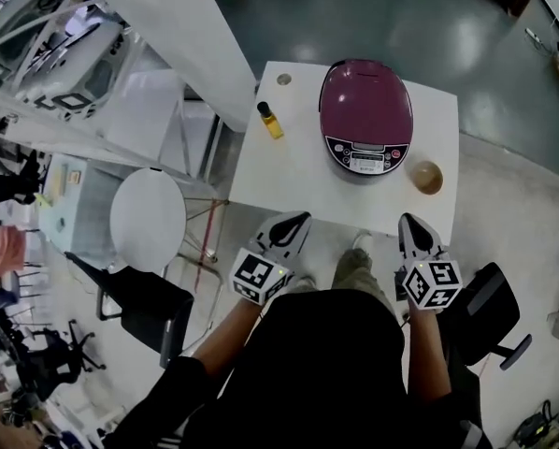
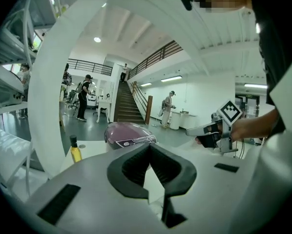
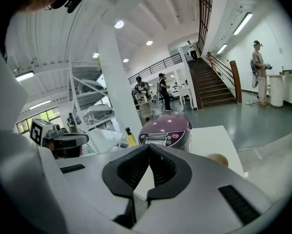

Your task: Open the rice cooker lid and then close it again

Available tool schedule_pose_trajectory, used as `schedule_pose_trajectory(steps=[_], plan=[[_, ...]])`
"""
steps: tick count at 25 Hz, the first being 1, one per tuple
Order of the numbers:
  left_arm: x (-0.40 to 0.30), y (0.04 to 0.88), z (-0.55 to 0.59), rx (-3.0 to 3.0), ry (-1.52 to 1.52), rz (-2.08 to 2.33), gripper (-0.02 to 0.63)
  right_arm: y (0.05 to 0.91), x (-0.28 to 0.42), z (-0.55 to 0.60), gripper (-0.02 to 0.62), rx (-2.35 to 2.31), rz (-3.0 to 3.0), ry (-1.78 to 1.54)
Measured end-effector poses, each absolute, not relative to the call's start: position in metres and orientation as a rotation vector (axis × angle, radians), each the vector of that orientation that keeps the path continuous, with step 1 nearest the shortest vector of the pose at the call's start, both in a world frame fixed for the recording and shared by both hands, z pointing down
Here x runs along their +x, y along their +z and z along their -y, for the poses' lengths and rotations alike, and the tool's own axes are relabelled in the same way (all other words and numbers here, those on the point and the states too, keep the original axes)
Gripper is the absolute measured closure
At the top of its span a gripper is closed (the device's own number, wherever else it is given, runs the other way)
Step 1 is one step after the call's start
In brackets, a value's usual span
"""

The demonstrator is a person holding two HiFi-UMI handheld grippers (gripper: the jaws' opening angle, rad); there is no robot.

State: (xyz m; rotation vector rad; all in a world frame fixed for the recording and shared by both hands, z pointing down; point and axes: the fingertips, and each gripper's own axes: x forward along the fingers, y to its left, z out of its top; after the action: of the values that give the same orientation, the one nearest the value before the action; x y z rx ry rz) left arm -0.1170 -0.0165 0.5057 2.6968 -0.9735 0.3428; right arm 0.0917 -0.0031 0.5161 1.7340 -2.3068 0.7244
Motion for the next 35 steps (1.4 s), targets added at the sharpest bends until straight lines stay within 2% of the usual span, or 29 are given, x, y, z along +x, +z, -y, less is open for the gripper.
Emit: schedule_pose_trajectory(steps=[5,12,29,35], plan=[[-0.163,0.499,-0.020,2.677,0.277,1.027,0.601,0.497,0.063,-0.047,0.595,1.817,2.289,0.569],[-0.188,0.492,-0.068,2.683,0.231,1.016,0.601,0.495,0.035,-0.112,0.595,1.877,2.212,0.540],[-0.192,0.447,-0.103,2.744,0.128,1.175,0.601,0.465,0.078,-0.155,0.595,1.942,2.192,0.448],[-0.187,0.458,-0.111,2.716,0.174,1.211,0.601,0.464,0.074,-0.156,0.595,1.909,2.224,0.406]])
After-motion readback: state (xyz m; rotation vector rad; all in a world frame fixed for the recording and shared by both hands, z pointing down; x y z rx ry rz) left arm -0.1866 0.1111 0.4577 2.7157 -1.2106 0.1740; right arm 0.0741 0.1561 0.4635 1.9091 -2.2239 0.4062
